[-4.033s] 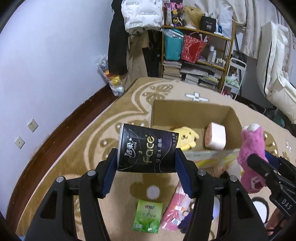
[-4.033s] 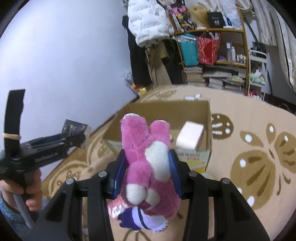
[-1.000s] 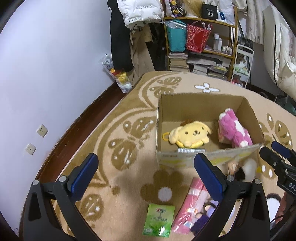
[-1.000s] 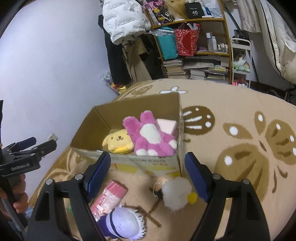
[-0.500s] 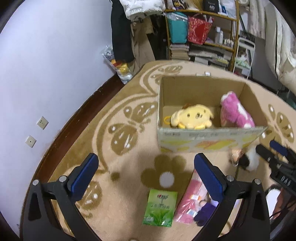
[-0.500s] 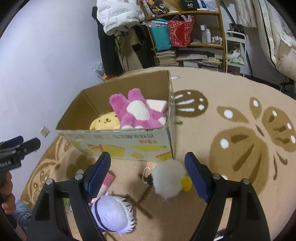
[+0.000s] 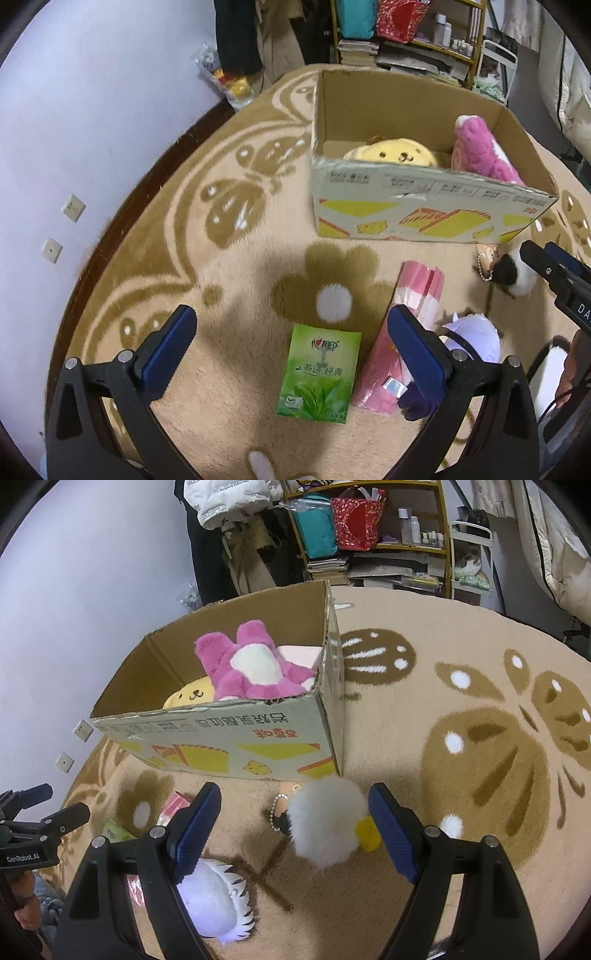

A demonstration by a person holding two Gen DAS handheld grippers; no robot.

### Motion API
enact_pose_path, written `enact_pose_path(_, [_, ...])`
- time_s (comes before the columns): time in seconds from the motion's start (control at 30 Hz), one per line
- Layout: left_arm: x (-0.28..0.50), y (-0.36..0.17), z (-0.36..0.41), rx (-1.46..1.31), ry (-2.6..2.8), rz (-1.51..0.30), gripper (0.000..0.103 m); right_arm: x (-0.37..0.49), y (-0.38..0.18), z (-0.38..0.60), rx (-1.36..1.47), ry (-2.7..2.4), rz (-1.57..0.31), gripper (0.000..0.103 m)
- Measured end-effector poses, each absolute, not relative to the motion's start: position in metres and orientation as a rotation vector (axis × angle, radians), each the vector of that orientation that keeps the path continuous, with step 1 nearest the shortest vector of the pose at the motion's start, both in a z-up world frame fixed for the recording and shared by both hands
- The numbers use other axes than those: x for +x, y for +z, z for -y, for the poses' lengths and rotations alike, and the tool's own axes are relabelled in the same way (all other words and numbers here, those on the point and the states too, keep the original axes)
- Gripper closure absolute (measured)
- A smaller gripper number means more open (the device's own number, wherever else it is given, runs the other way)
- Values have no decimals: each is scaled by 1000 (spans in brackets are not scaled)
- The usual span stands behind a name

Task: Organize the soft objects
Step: 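Move the left tool toward the green tea tissue pack while the right tool closes on the white chick plush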

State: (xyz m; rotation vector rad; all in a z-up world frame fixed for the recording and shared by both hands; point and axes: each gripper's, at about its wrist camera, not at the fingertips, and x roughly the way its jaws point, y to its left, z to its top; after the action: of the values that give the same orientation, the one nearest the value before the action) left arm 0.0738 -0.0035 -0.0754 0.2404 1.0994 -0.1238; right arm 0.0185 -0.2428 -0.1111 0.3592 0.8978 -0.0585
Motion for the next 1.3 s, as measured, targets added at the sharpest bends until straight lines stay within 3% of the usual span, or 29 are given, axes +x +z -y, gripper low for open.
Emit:
enact_pose_path(0.6, [83, -128, -1, 282, -101, -1338, 1, 28, -141, 250, 397, -66, -983, 18])
enact_pose_path(0.77, [82, -139, 5, 336, -98, -1351, 5, 32, -149, 249, 389, -66, -1013, 30])
enact_pose_path(0.83, [83, -142, 4, 329, -90, -1350, 5, 33, -153, 250, 365, -77, -1022, 41])
enact_pose_path(1.03, [86, -145, 1, 321, -80, -1350, 6, 35, -156, 253, 394, -58, -1026, 45])
enact_pose_path(1.3, [91, -155, -1, 313, -101, -1391, 33, 35, -158, 253, 401, -52, -1030, 45])
